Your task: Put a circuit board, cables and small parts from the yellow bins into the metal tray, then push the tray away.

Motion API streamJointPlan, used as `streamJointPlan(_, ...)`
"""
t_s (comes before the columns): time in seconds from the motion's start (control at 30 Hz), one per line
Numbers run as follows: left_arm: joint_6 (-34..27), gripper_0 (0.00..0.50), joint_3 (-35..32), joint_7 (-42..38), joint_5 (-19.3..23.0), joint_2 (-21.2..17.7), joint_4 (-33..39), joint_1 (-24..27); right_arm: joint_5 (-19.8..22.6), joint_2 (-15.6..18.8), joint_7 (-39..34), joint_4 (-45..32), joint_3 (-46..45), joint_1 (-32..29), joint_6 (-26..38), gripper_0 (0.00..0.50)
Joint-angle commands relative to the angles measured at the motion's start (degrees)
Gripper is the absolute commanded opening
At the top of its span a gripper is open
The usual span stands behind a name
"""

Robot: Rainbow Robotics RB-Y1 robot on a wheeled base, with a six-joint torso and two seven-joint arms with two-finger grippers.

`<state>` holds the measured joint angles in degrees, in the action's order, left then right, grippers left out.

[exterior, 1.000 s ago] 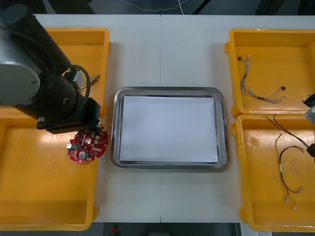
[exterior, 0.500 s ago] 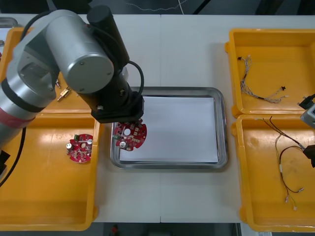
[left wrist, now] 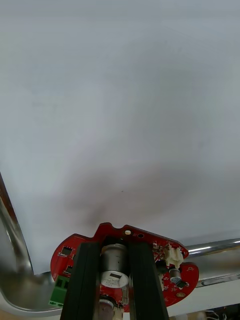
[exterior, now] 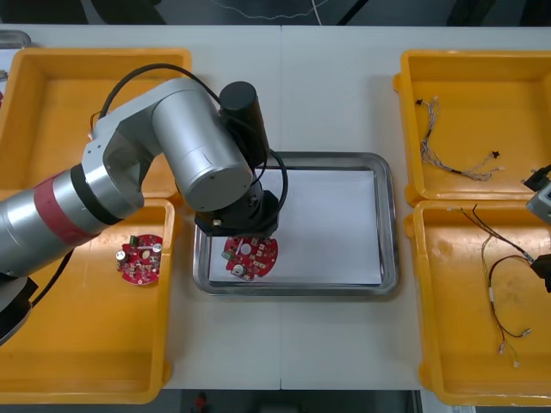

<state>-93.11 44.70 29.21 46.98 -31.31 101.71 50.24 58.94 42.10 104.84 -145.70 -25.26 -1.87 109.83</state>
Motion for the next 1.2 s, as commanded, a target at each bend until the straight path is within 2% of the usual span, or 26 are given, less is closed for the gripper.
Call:
streamJointPlan(0.03,0.65,0.004,1.18,-4.77,-2.15,1.07,0.07,1.17,-0.49,1.84,-1.39,-0.2,0.48,0.73,0.17,0.0)
streamJointPlan(0.13,0.82,0.005,2.23,-5.04,-3.65,1.07,0.07,0.74,-0.93,1.84,-1.39,-0.2,0.48,0.73,0.17,0.0)
streamJointPlan(0.87,3.37,0.007,2.76,-5.39,-6.55,1.07,-2.13,-0.76,-1.46,1.93,-1.04,-0.2,0.48,0.73,0.17,0.0)
streamJointPlan(0.93,3.55,0.074,2.76,-5.39,-7.25,1.07,-2.13,-1.11,-1.37,1.84,-1.04,-0.2,0.48,0.73,0.17,0.0)
streamJointPlan(1.0,3.72,0.245,2.76,-5.56,-7.78,1.07,-2.13,-1.37,-1.37,1.84,-0.95,-0.2,0.48,0.73,0.17,0.0)
streamJointPlan(1.03,3.72,0.364,2.76,-5.56,-8.13,0.98,-2.13,-1.55,-1.37,1.93,-0.95,-0.2,0.48,0.73,0.17,0.0)
streamJointPlan(1.07,3.72,0.422,2.76,-5.56,-8.22,0.98,-2.22,-1.64,-1.46,1.84,-0.95,-0.2,0.48,0.73,0.17,0.0)
streamJointPlan(1.1,3.72,0.463,2.76,-5.56,-8.22,0.9,-2.13,-1.55,-1.46,1.84,-0.95,-0.11,0.48,0.73,0.17,0.0)
streamJointPlan(1.13,3.72,0.463,2.76,-5.56,-8.22,0.9,-2.13,-1.55,-1.46,1.84,-0.95,-0.11,0.48,0.73,0.17,0.0)
streamJointPlan(1.17,4.25,0.5,2.76,-5.65,-8.22,0.81,-2.13,-1.55,-1.46,1.84,-0.95,-0.2,0.48,0.73,0.17,0.0)
streamJointPlan(1.2,4.6,0.5,2.76,-5.74,-8.48,0.81,-2.13,-1.55,-1.46,1.84,-0.95,-0.11,0.48,0.73,0.17,0.0)
